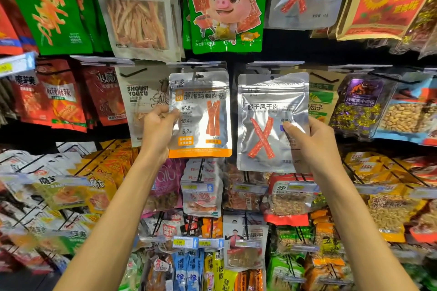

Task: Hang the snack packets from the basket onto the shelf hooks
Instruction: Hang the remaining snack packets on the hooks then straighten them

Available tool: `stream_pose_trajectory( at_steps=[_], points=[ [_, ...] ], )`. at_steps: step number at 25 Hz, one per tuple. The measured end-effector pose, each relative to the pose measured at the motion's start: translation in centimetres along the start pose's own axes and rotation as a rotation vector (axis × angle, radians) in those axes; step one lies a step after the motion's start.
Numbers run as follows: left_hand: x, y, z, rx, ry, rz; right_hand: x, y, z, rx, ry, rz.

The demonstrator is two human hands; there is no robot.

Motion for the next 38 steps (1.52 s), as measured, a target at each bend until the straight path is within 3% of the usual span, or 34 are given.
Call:
stream_pose_trajectory(
  at_steps=[34,38],
  points=[
    [-2.3,1.8,2.6,-0.05,-0.01,-0.128,1.5,2.0,4.1,-0.064,0.056,-0.034],
    [-2.0,2.7,3.7,0.03,-0.009,-0.071,2.9,3.1,6.3,-0.034,0.118,-0.018]
  ],
)
Point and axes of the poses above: each hand's wrist, its own z-axis towards the middle knuckle, its own y-axis out of the palm, x = y × z, the point moved 5 cm from there along z, towards the middle knuckle, and after that the axes turned 2 degrees about -y, right-handed, at the moved point
